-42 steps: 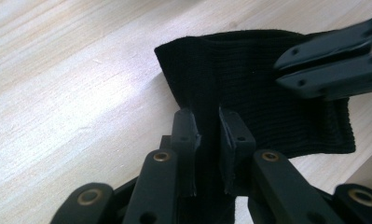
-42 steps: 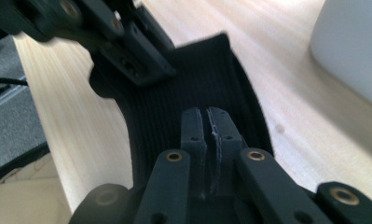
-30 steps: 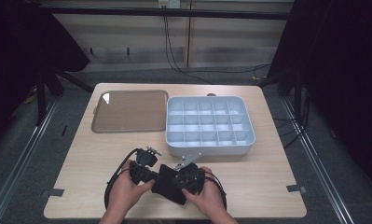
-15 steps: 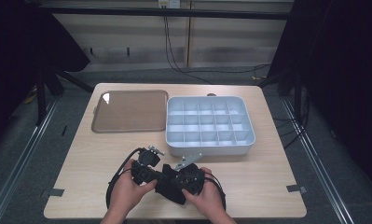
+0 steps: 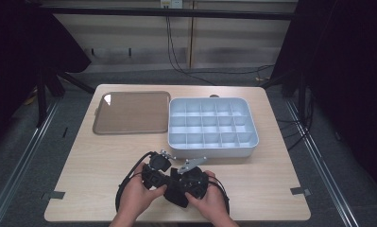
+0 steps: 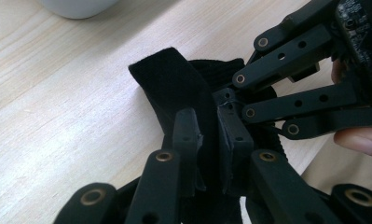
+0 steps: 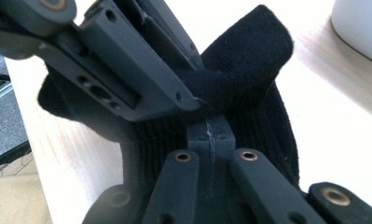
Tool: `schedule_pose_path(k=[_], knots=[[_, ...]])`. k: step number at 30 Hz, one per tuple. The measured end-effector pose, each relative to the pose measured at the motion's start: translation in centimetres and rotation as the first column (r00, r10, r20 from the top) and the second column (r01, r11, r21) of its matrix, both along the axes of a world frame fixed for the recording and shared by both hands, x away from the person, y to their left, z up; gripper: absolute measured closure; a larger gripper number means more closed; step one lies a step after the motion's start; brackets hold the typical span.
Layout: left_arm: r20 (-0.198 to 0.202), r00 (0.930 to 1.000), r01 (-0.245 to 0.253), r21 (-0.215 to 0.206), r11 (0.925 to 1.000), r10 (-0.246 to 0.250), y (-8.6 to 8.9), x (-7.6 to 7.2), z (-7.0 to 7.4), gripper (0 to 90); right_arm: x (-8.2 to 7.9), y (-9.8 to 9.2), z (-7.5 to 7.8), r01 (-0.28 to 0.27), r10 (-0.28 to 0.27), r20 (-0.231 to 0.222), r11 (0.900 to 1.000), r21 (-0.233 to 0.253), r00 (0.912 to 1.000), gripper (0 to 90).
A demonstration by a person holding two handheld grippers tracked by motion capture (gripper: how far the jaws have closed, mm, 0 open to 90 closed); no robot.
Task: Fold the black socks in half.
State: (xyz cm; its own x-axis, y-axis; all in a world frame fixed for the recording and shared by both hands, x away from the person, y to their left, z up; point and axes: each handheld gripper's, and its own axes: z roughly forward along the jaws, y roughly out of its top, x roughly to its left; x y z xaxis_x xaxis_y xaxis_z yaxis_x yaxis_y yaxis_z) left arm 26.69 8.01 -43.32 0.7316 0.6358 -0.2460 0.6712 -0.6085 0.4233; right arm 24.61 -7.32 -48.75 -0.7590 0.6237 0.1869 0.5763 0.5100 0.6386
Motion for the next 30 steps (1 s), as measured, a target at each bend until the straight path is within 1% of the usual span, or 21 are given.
schedule_pose_path(k=[2, 3, 6, 9, 11, 14, 15, 19, 22, 23, 24, 26, 27, 30], knots=[[0.002, 1.0, -0.007, 0.002, 1.0, 0.007, 0.0, 0.1, -0.2, 79.2, 0.0, -0.2, 0.1, 0.01, -0.01, -0.002, 1.0, -0.001, 0.9999, 90.0], [0.008, 0.9999, -0.011, 0.018, 0.9998, 0.011, 0.0, 0.1, -0.3, 79.2, 0.0, -0.4, 0.1, 0.008, -0.008, -0.002, 1.0, -0.004, 1.0, 90.0], [0.003, 0.9996, -0.028, 0.009, 0.9996, 0.028, -0.1, 0.1, -0.6, 79.3, 0.2, -0.9, 0.4, 0.027, -0.027, -0.013, 1.0, 0.007, 0.9996, 90.0], [0.01, 0.9992, -0.04, 0.021, 0.999, 0.04, 0.1, 0.2, -0.6, 79.4, 0.3, -1.4, 0.7, 0.03, -0.03, -0.016, 1.0, 0.01, 0.9994, 90.0], [0.014, 0.9989, -0.045, 0.034, 0.9984, 0.044, 0.2, 0.3, -0.5, 79.4, 0.3, -1.5, 1.1, 0.027, -0.027, -0.009, 1.0, 0.005, 0.9996, 90.0], [0.019, 0.9981, -0.059, 0.036, 0.9976, 0.059, 0.4, 0.4, -0.4, 79.5, 0.2, -1.6, 1.6, 0.014, -0.014, -0.001, 1.0, 0.019, 0.9999, 90.0], [0.021, 0.9982, -0.056, 0.043, 0.9975, 0.055, 0.6, 0.4, -0.3, 79.5, 0.2, -1.7, 1.8, 0.014, -0.014, 0.0, 1.0, 0.021, 0.9999, 90.0], [0.026, 0.9973, -0.069, 0.041, 0.9967, 0.068, 0.9, 0.5, -0.3, 79.5, -0.1, -1.9, 2.5, -0.01, 0.011, 0.019, 1.0, -0.002, 0.9998, 90.0], [0.025, 0.9966, -0.08, 0.038, 0.9961, 0.079, 1.1, 0.5, -0.3, 79.6, -0.3, -2.5, 2.8, -0.004, 0.004, 0.017, 1.0, -0.014, 0.9998, 90.0], [0.024, 0.9967, -0.079, 0.041, 0.996, 0.078, 1.1, 0.6, -0.3, 79.6, -0.3, -2.7, 2.8, -0.002, 0.002, 0.021, 1.0, -0.011, 0.9998, 90.0], [0.023, 0.9967, -0.079, 0.042, 0.996, 0.078, 1.1, 0.6, -0.3, 79.6, -0.4, -2.9, 2.8, 0.002, -0.002, 0.014, 1.0, -0.002, 0.9999, 90.0], [0.025, 0.9963, -0.083, 0.045, 0.9956, 0.082, 1.1, 0.5, -0.3, 79.6, -0.5, -3.1, 2.5, 0.008, -0.008, 0.009, 1.0, -0.011, 0.9999, 90.0], [0.026, 0.9963, -0.083, 0.045, 0.9955, 0.082, 1.1, 0.5, -0.3, 79.6, -0.5, -3.3, 2.2, 0.009, -0.009, -0.004, 1.0, -0.019, 1.0, 90.0], [0.023, 0.9964, -0.082, 0.037, 0.996, 0.081, 1.2, 0.5, -0.2, 79.7, -0.5, -3.5, 1.4, 0.014, -0.015, -0.011, 1.0, -0.021, 0.9998, 90.0]])
